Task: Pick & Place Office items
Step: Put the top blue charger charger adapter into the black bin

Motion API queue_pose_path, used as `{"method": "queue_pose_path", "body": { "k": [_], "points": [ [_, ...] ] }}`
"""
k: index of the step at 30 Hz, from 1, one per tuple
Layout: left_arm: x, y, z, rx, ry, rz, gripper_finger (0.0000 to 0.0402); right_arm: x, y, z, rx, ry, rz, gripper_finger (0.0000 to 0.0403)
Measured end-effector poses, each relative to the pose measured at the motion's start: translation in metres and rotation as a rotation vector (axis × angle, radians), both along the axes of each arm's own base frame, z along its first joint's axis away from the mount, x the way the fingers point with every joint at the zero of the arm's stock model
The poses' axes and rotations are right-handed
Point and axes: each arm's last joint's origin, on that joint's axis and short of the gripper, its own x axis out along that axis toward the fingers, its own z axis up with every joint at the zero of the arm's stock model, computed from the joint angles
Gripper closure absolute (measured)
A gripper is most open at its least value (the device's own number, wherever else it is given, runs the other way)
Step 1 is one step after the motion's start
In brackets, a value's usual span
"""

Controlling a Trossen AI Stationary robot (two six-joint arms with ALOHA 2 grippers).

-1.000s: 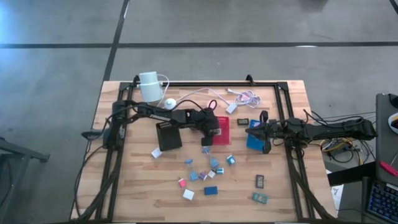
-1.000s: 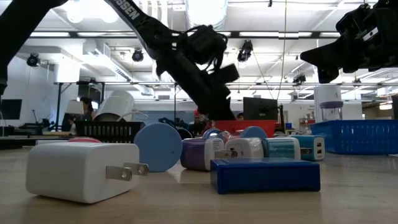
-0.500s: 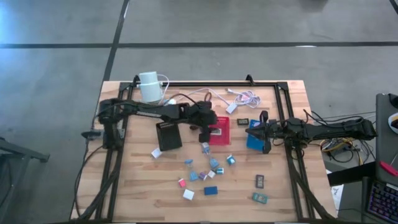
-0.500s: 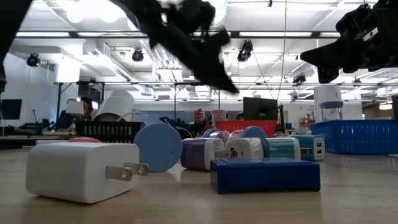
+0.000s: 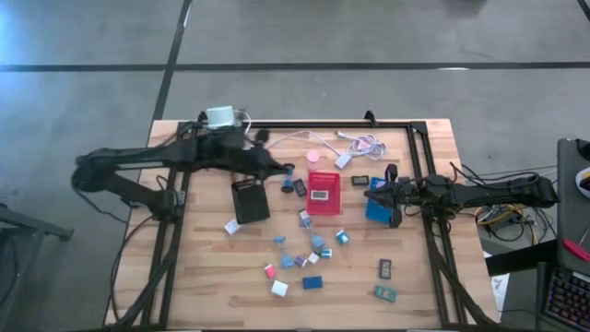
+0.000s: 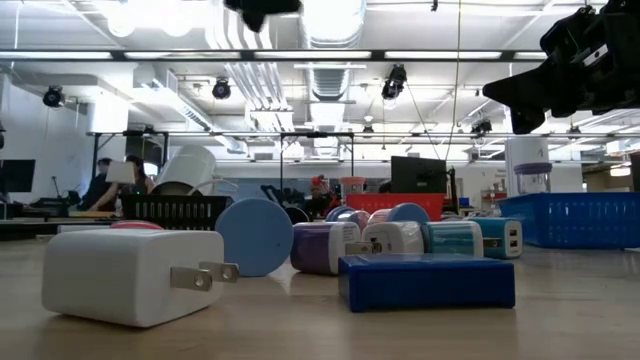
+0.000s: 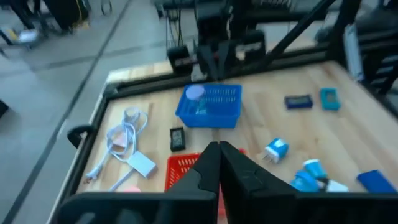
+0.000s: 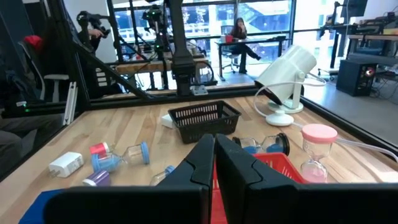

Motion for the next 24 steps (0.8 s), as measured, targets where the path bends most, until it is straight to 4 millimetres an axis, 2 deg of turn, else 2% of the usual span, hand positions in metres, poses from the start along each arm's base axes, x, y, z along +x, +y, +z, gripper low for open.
{"method": "queue_pose_path", "body": {
  "k": [6, 13, 19, 24],
  "points": [
    [-0.053, -0.008, -0.008, -0.067, -0.125, 0.026, 0.0397, 0.0, 0.0, 0.0, 0.0, 0.0, 0.0, 0.039],
    [-0.105, -0.015, -0.037, -0.11, -0.221, 0.033, 0.0399, 0.0, 0.0, 0.0, 0.017, -0.001, 0.0, 0.039],
    [-0.133, -0.018, -0.07, -0.117, -0.314, 0.048, 0.04, 0.0, 0.0, 0.0, 0.02, -0.004, 0.0, 0.039],
    [-0.141, -0.018, -0.1, -0.144, -0.325, 0.123, 0.04, 0.0, -0.002, 0.0, 0.023, -0.005, -0.056, 0.039]
  ]
}}
